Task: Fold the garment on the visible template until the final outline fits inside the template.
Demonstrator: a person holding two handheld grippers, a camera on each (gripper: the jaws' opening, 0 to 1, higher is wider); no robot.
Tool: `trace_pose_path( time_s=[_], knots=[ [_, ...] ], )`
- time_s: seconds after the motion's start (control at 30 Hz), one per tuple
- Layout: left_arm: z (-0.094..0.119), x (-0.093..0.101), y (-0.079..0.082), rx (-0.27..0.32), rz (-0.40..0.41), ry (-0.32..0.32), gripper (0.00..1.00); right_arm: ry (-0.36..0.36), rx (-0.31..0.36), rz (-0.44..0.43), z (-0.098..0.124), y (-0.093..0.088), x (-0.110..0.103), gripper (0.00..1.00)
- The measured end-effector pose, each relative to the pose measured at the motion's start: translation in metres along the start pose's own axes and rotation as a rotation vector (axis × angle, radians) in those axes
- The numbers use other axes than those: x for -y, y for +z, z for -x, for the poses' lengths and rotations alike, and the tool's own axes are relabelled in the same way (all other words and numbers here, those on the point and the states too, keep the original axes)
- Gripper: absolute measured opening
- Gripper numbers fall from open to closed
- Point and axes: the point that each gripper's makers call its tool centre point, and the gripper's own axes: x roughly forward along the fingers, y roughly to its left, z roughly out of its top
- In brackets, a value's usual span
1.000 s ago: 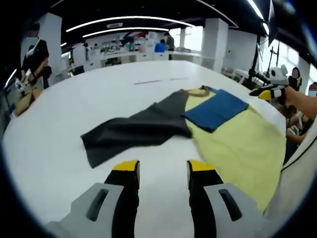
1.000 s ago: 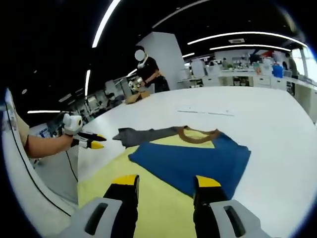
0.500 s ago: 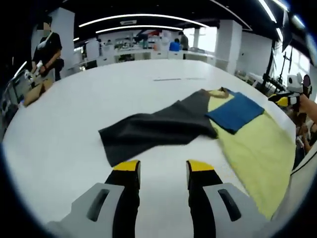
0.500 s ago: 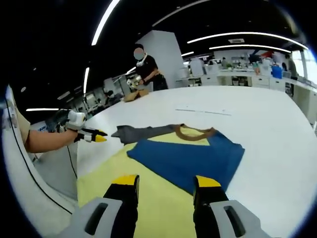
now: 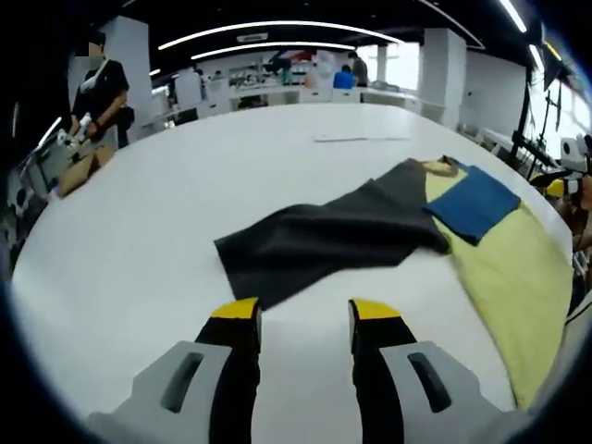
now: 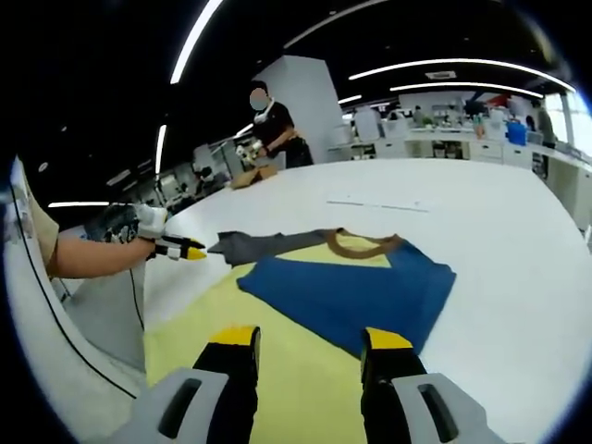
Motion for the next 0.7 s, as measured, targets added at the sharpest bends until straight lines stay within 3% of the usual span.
trace_pose_path(
  time_s=[0.27, 0.7],
  knots=[
    [-0.009, -0.004, -0.004, -0.031, -0.015, 0.007, 0.33, -0.006, -0.004, 0.003, -0.001, -0.001, 0.002, 0.40],
    [-0.031, 0.001, 0.016, -0.040, -0.045, -0.015, 0.25, -0.010, -0.009, -0.003, -0.003, -0.003, 0.007, 0.40]
  ],
)
